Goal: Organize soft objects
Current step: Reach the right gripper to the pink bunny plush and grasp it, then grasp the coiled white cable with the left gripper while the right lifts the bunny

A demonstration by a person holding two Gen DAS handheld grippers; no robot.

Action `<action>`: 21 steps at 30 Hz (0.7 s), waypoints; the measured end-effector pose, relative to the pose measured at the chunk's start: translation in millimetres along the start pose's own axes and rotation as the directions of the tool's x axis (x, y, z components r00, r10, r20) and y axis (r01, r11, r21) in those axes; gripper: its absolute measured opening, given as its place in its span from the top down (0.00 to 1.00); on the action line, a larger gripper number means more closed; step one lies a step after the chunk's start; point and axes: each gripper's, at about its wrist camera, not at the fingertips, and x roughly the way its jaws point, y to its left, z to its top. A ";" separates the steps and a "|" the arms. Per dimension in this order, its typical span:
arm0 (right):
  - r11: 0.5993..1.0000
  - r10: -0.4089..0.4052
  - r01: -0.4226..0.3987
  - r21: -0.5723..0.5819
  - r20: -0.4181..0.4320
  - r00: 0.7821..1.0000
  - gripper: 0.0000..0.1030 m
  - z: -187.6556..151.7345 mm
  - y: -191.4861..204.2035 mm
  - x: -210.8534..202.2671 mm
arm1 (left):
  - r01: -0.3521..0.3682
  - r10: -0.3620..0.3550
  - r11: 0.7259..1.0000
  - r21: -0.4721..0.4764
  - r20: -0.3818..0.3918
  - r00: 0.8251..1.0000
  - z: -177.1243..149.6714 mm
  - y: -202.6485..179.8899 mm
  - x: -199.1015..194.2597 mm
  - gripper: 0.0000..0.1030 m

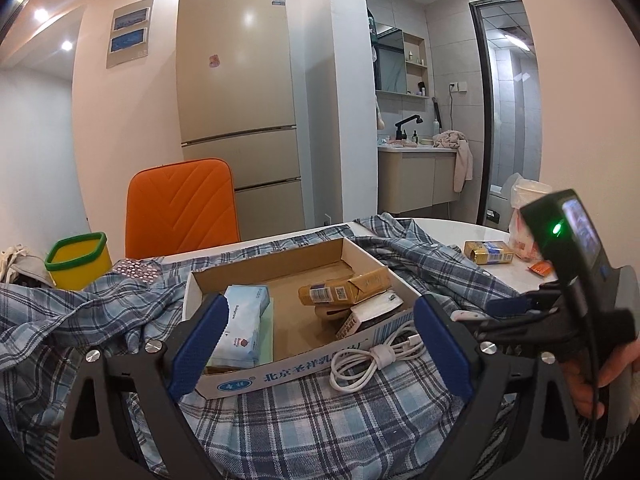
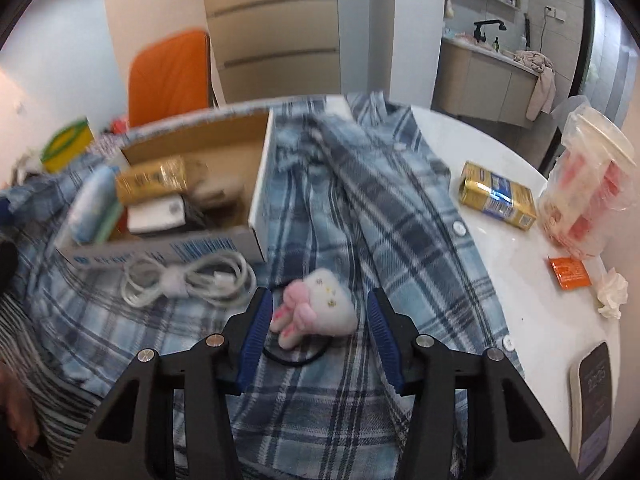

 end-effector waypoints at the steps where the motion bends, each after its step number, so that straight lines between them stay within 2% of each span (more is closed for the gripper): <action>1: 1.000 0.002 -0.002 -0.017 0.000 1.000 0.50 -0.1 3.1 0.2 | -0.001 0.001 1.000 -0.001 -0.002 1.000 0.1 0.5 0.3 0.10; 3: 0.999 0.003 -0.003 -0.039 0.011 1.000 0.53 -0.8 7.5 -0.9 | -0.001 0.001 1.000 -0.004 -0.009 1.000 0.2 1.4 1.5 0.10; 4: 0.999 0.005 -0.004 -0.041 0.016 1.000 0.61 -1.4 7.7 -1.6 | 0.000 0.000 1.000 -0.006 -0.013 1.000 0.5 2.2 2.6 0.10; 7: 0.999 0.016 -0.015 -0.034 0.027 1.000 0.75 -1.7 6.0 -3.5 | 0.004 -0.005 1.000 -0.010 -0.028 1.000 -0.3 2.7 5.6 0.10; 10: 0.998 0.033 -0.030 -0.048 0.074 0.997 0.84 -3.2 9.1 -12.9 | 0.007 -0.008 1.000 -0.013 -0.042 0.999 -0.9 3.2 8.0 0.10; 12: 0.997 0.051 -0.045 -0.059 0.117 0.992 0.98 -4.7 10.4 -21.4 | 0.008 -0.009 1.000 -0.015 -0.051 0.999 -1.2 3.9 9.6 0.10; 14: 0.997 0.066 -0.058 -0.056 0.156 0.986 0.98 -6.3 9.2 -29.6 | 0.037 -0.039 0.999 -0.023 -0.076 0.996 -0.1 5.9 14.3 0.10; 17: 0.995 0.101 -0.095 -0.044 0.189 0.977 0.98 -7.3 5.4 -36.7 | 0.100 -0.100 0.995 -0.013 -0.167 0.981 2.0 6.1 31.0 0.14; 18: 0.993 0.114 -0.108 -0.041 0.192 0.975 0.98 -7.1 4.4 -37.6 | 0.120 -0.116 0.993 0.009 -0.197 0.974 2.5 3.2 35.9 0.20; 19: 0.994 0.106 -0.102 -0.033 0.193 0.975 0.98 -6.3 3.6 -37.7 | 0.135 -0.122 0.990 0.044 -0.222 0.967 3.0 -1.4 40.2 0.22; 21: 0.998 0.068 -0.067 -0.012 0.181 0.981 0.98 -6.5 2.2 -34.9 | 0.140 -0.110 0.983 0.116 -0.236 0.965 2.7 -9.7 43.4 0.26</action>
